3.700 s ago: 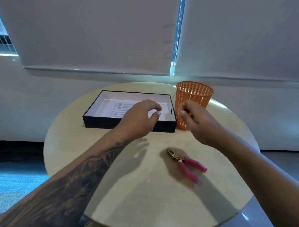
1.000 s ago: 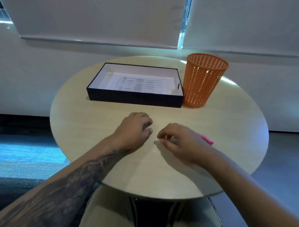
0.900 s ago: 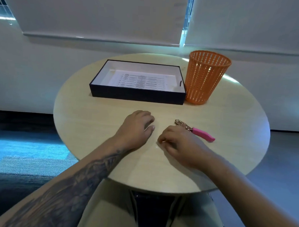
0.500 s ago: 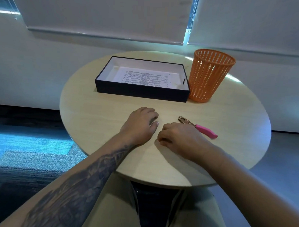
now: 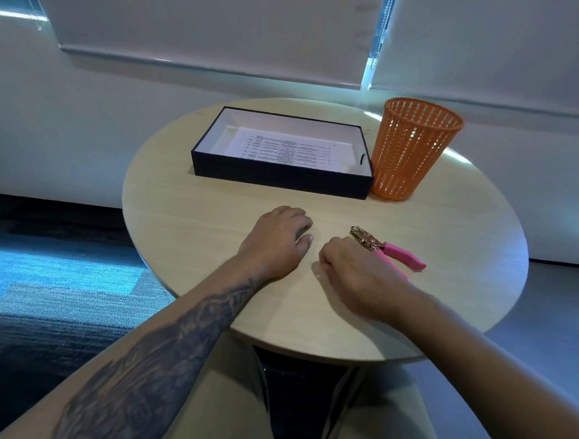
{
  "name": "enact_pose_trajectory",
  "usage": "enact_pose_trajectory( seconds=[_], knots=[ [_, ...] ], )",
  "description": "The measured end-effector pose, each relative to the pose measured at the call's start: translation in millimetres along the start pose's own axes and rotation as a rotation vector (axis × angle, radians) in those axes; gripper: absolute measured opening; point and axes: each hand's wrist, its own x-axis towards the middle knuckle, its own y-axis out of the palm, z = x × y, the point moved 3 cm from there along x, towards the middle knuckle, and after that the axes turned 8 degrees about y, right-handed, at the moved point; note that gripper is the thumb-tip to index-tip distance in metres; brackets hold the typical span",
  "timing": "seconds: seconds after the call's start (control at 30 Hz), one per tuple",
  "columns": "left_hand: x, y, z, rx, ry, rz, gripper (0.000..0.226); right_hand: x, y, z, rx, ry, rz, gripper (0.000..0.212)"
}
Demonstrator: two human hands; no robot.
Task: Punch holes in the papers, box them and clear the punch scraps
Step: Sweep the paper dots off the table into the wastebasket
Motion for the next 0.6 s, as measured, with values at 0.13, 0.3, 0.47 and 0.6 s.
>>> enact_pose_trajectory(
  seconds=[0.13, 0.3, 0.47, 0.6],
  knots=[
    [0, 0, 1, -0.001, -0.002, -0.004, 0.032, -1, -7, -5, 0.197, 0.121, -0.009, 0.018],
    [0, 1, 1, -0.002, 0.002, -0.004, 0.033, -2, -2, -5, 0.087, 0.021, 0.009, 0.018],
    [0, 2, 3, 0.008, -0.002, 0.001, 0.035, -15, -2, -9, 0.052, -0.100, -0.028, 0.027],
    [-1, 3, 3, 0.016, 0.001, 0.003, 0.035, -21, -3, -4, -0.029, -0.163, -0.035, 0.034]
  ],
)
